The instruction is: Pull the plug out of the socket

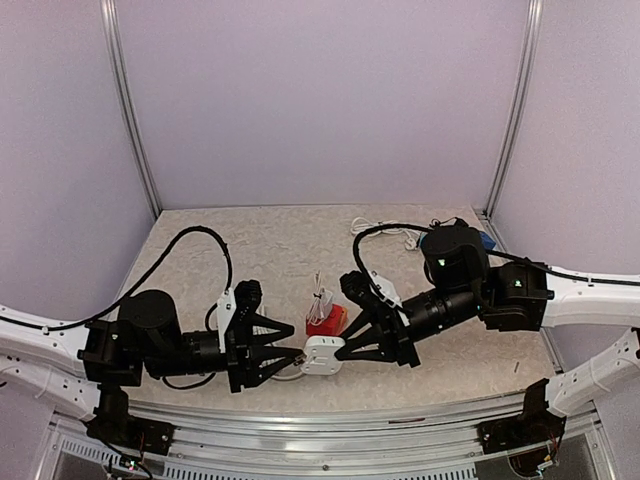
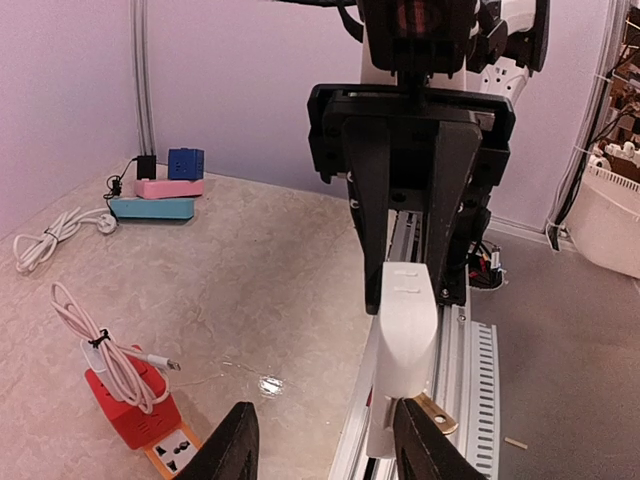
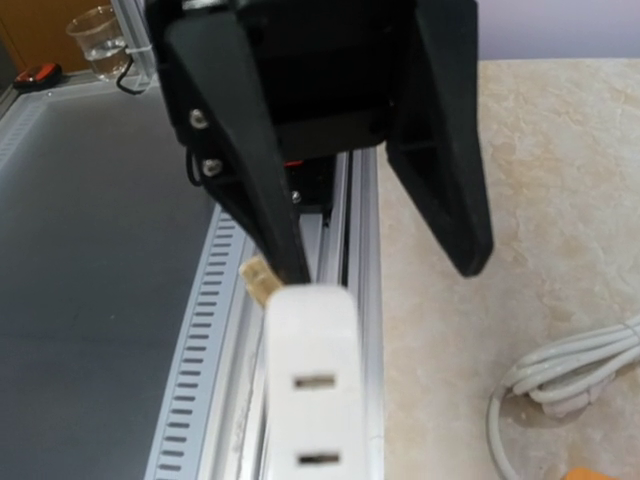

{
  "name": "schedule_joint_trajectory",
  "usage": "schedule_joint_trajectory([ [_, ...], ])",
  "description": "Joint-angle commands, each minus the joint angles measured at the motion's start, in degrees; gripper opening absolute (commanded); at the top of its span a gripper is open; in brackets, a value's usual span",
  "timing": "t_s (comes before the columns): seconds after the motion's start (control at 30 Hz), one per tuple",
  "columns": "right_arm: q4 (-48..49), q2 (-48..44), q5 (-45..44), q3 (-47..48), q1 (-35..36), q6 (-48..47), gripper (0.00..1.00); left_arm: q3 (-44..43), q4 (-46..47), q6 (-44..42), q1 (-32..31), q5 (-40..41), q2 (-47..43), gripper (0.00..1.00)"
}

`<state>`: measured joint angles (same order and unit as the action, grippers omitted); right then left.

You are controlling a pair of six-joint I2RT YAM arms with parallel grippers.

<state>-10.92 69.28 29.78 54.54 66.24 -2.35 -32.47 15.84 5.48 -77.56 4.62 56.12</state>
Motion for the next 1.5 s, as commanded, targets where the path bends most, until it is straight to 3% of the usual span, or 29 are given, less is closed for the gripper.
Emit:
schedule_joint_trajectory([
  [0.0, 3.2, 0.5, -0.8, 1.0, 0.4, 0.3, 0.00, -0.9, 1.5, -1.0, -0.7, -3.6, 1.9, 0.46],
  [0.43, 3.4, 0.9, -1.8, 1.2, 0.4, -0.2, 0.00, -0.4, 1.1, -0.5, -0.9, -4.3, 1.5, 0.50],
  [0.93, 8.8, 2.3, 4.5, 0.5, 0.4, 2.2, 0.00, -2.6, 1.5, -0.7, -0.2, -1.1, 6.1, 0.45],
  [1.3, 9.4, 2.0, 5.1, 0.5, 0.4, 2.2, 0.00, -2.8, 1.3, 0.6, 1.4, -1.5, 7.0, 0.26],
  [1.47, 9.1, 1.8, 3.5, 0.1, 0.4, 2.2, 0.00, -2.2, 2.2, 0.9, 1.9, -2.6, 5.3, 0.10],
])
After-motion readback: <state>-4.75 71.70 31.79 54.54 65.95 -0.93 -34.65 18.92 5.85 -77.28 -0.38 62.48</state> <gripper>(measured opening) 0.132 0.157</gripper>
